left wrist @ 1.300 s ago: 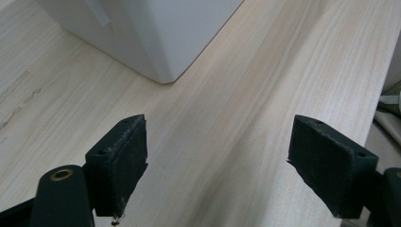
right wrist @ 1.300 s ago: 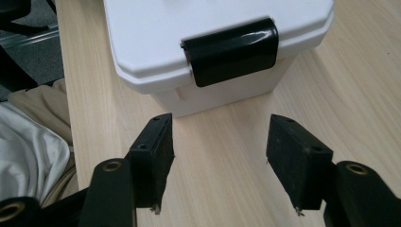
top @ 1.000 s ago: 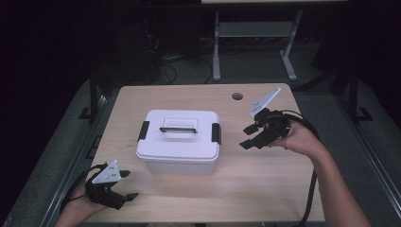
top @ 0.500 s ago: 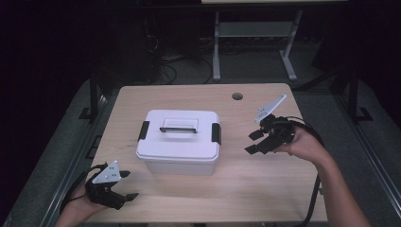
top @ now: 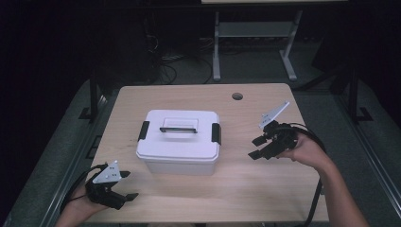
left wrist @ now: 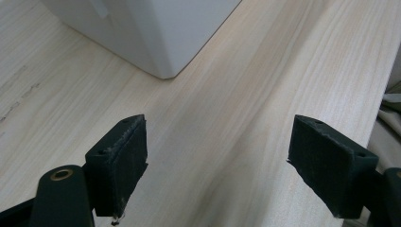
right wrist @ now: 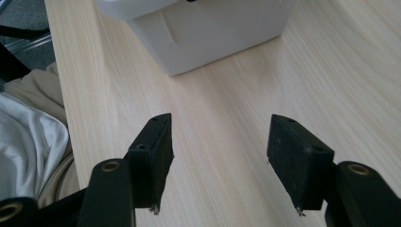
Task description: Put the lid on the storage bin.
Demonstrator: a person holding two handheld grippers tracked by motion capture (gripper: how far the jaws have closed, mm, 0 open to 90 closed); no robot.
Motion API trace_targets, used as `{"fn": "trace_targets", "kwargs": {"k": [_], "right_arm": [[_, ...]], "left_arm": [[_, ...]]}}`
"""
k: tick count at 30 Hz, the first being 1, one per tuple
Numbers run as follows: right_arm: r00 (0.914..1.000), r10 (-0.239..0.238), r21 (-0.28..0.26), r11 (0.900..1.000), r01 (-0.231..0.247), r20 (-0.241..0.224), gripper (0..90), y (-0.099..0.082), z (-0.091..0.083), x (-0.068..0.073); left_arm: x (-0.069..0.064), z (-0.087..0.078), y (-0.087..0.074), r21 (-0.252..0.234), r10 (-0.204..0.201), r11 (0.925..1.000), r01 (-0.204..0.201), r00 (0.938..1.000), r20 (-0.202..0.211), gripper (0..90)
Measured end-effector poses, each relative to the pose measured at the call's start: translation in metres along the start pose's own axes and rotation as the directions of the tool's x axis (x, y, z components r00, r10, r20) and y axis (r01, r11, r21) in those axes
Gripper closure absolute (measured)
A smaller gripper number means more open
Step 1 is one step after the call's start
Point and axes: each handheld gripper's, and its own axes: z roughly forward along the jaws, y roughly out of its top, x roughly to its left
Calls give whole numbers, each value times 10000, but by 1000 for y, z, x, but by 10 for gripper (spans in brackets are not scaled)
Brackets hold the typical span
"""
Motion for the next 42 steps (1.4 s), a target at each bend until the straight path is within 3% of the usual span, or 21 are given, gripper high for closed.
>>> {"fn": "trace_targets", "kwargs": {"k": [42], "right_arm": [[9955, 885, -113, 9960, -889, -339, 379, -58, 24, -1]], "left_arm": [[-1, 4, 1, 146, -40, 9999, 39, 10000, 71, 196]]}}
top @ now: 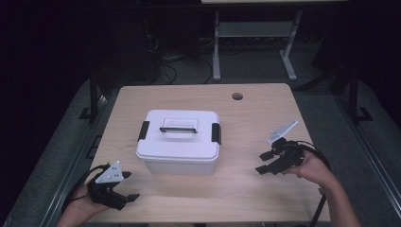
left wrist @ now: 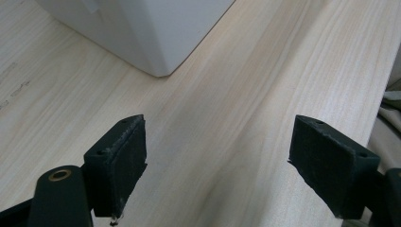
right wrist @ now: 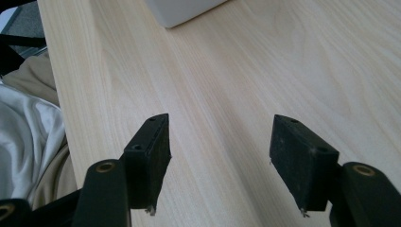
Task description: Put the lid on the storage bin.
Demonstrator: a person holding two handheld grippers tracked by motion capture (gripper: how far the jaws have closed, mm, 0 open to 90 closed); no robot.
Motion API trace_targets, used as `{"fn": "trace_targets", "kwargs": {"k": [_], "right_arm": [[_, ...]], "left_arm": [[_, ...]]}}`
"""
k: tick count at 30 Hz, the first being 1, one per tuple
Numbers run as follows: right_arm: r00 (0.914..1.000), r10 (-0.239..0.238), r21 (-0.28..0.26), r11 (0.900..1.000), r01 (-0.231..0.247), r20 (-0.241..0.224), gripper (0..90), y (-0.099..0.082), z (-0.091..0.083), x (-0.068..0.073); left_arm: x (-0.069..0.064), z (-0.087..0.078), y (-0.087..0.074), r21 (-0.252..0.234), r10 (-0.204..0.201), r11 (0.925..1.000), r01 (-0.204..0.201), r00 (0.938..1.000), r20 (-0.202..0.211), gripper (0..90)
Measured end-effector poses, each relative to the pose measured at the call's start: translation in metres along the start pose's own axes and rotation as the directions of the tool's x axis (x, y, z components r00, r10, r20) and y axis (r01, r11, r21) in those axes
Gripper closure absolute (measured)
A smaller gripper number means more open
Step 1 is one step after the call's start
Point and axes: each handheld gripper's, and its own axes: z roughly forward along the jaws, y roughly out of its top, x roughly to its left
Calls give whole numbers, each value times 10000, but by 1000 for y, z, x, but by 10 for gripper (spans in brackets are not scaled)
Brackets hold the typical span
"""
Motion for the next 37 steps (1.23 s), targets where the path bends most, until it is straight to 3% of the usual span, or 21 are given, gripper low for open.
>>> {"fn": "trace_targets", "kwargs": {"k": [25, 37], "right_arm": [[9998, 181, -26, 9998, -181, -90, 362, -24, 9, 6], [9998, 209, -151, 9997, -209, -21, 353, -38, 8, 16]], "left_arm": [[0, 0, -1, 7, -65, 10000, 65, 10000, 11, 195], [0, -2, -1, -58, -53, 10000, 53, 10000, -78, 194]]}}
